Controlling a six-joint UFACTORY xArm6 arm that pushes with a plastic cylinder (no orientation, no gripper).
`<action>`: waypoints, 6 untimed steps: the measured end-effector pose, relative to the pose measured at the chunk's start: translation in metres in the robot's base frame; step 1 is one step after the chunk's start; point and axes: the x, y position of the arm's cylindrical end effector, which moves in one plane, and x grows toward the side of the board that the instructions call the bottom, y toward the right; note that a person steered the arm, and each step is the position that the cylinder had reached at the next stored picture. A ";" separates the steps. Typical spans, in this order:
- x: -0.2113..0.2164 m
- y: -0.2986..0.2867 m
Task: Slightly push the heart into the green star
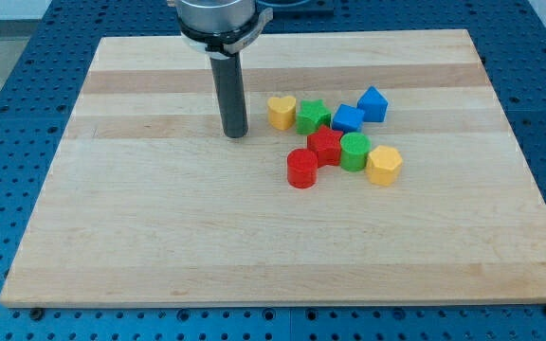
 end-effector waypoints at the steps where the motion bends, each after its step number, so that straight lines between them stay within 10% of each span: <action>1: 0.000 0.015; 6: -0.014 0.038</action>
